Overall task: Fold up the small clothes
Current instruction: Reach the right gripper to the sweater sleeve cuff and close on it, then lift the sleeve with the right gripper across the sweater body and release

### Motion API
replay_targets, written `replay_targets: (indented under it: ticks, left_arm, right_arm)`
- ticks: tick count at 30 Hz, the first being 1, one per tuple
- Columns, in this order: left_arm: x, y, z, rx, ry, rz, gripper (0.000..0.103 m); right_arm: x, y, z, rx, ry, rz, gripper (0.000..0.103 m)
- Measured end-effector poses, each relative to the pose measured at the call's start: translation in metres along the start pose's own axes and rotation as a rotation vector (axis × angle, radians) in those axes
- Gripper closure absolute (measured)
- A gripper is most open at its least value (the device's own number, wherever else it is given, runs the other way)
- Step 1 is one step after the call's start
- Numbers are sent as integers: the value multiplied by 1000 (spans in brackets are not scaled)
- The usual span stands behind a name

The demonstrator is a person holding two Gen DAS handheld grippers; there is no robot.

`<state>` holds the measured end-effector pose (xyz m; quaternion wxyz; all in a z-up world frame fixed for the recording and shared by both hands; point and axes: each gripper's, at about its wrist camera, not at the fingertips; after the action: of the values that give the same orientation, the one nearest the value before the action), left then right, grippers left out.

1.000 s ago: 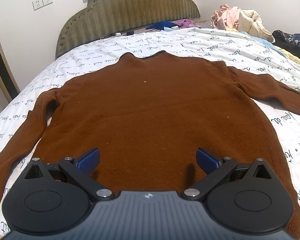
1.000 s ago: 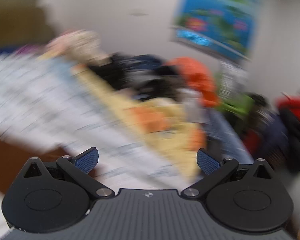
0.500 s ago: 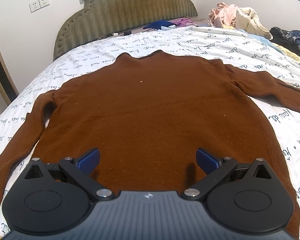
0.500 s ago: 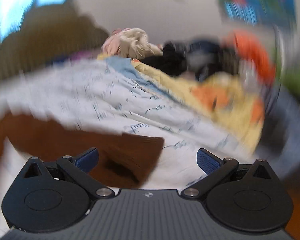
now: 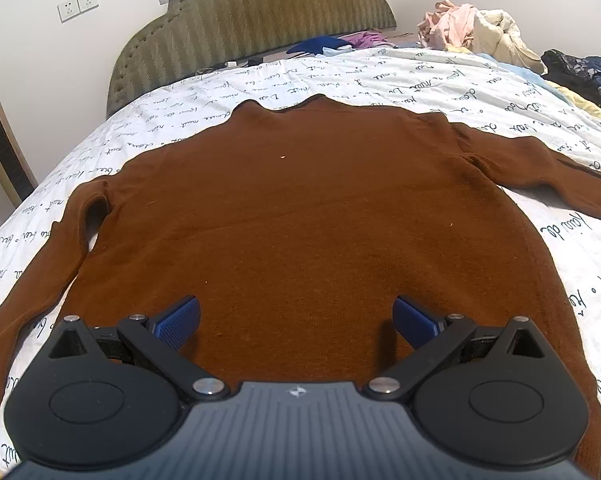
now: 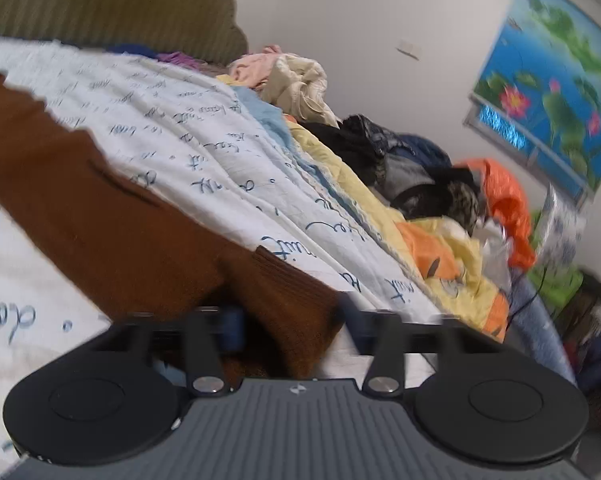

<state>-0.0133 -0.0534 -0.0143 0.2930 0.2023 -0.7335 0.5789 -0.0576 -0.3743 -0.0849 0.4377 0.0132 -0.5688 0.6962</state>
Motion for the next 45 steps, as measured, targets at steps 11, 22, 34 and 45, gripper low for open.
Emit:
replay_targets:
  ticks: [11,22,34,45]
  left_arm:
    - [2,-6,-3,2,-6,18,0]
    - [1,-11,-14,23,-17,26,0]
    - [-9,-15,-22,39,-42,18,0]
    - [-10,-16,-27,37,-51,35,0]
  right_arm:
    - [38,-21,67,-337,-81,129,96]
    - [37,-17,107,-651,-114,145,95]
    - [75,-89,14,-427,-333,217,94]
    - [73,-133,-32,-532,-717,77,94]
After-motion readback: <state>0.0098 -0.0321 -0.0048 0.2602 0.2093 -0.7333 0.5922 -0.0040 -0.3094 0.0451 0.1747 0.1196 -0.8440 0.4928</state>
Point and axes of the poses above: each gripper's, at about its wrist camera, not at the fingertips, and x roughly against the way its jaws point, z to its right, y to its underside
